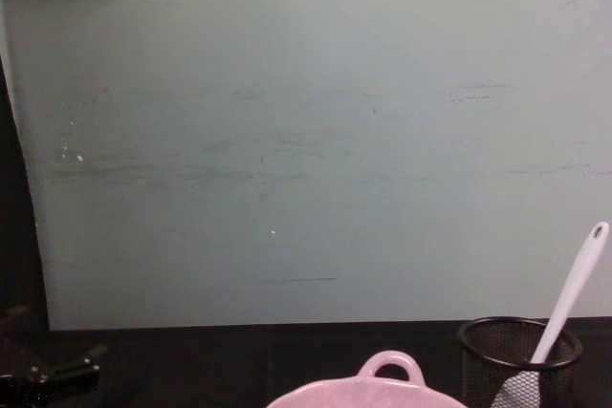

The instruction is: Use the one hand to pick up the spoon and stir the clear water in the bowl.

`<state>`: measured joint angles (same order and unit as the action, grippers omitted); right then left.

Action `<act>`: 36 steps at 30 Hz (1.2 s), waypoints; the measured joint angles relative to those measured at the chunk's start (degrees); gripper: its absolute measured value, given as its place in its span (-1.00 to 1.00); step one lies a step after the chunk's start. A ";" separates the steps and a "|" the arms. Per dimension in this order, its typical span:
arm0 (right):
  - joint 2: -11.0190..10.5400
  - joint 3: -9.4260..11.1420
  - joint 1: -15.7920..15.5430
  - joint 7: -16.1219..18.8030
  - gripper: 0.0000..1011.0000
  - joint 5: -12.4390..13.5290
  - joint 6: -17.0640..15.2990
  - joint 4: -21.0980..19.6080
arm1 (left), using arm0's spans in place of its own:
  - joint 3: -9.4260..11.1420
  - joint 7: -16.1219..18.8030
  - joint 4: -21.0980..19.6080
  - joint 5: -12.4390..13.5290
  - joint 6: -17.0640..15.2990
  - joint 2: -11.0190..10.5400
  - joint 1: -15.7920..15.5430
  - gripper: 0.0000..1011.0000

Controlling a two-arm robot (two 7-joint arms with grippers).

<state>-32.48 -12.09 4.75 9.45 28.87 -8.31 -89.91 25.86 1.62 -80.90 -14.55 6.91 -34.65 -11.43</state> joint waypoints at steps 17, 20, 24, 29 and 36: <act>6.60 -3.91 4.90 -7.88 0.98 -15.86 18.41 13.88 | 0.00 0.00 0.00 0.00 0.00 0.00 0.00 1.00; 7.58 -3.82 5.22 -7.71 0.98 -15.83 19.37 15.68 | 0.00 0.00 0.00 0.00 0.00 0.00 0.00 1.00; 8.52 -3.28 5.25 -7.29 0.98 -15.45 19.83 17.01 | 0.00 0.00 0.00 0.00 0.00 0.00 0.00 1.00; 8.41 -3.32 5.26 -7.25 0.98 -15.42 19.82 16.85 | 0.00 0.00 0.00 0.00 0.00 0.00 0.00 1.00; 8.27 -3.37 5.27 -7.23 0.98 -15.42 19.79 16.67 | 0.00 0.00 0.00 0.00 0.00 0.00 0.00 1.00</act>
<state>-24.21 -15.46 10.02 2.22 13.44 11.48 -73.24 25.86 1.62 -80.90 -14.55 6.91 -34.65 -11.43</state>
